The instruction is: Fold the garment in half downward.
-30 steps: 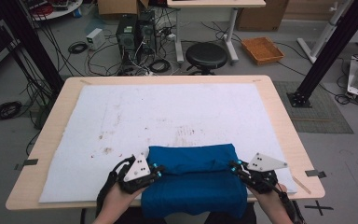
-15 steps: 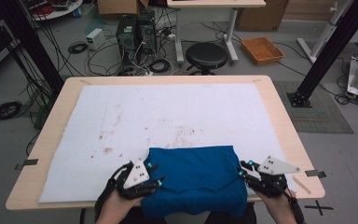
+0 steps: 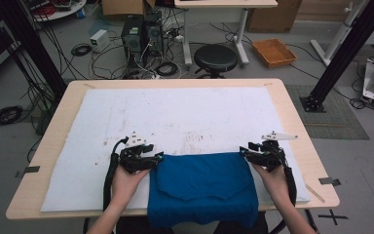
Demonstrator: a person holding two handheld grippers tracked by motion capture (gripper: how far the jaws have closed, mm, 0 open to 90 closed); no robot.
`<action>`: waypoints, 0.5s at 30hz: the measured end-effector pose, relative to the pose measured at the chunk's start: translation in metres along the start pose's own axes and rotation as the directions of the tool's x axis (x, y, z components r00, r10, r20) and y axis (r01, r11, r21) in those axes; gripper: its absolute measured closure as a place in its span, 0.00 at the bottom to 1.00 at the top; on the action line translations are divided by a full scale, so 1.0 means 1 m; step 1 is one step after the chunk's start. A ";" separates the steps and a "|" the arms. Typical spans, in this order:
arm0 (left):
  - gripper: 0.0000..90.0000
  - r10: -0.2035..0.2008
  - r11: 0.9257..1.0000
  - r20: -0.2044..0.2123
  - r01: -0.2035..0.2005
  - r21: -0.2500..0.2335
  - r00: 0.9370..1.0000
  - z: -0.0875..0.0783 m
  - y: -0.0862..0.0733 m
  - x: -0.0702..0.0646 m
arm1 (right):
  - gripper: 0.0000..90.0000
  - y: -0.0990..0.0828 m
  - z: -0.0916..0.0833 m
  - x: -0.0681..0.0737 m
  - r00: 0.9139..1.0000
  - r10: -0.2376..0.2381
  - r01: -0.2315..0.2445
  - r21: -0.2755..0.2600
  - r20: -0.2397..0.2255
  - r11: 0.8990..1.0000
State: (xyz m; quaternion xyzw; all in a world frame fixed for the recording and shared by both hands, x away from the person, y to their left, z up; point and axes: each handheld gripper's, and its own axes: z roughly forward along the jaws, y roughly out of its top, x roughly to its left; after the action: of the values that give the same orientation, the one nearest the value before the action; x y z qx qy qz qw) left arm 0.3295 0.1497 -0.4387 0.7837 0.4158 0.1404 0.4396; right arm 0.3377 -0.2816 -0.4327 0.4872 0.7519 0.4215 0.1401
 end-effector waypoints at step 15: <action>0.93 0.034 0.998 0.034 -0.036 0.049 0.999 0.004 -0.010 -0.006 | 0.95 -0.008 0.006 0.000 0.995 -0.067 0.071 0.060 -0.069 0.996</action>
State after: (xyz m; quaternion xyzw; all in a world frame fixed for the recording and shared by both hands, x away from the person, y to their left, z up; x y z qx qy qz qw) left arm 0.3229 0.1459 -0.4482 0.8038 0.3979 0.1245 0.4243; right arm 0.3365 -0.2794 -0.4427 0.4508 0.7854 0.4086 0.1139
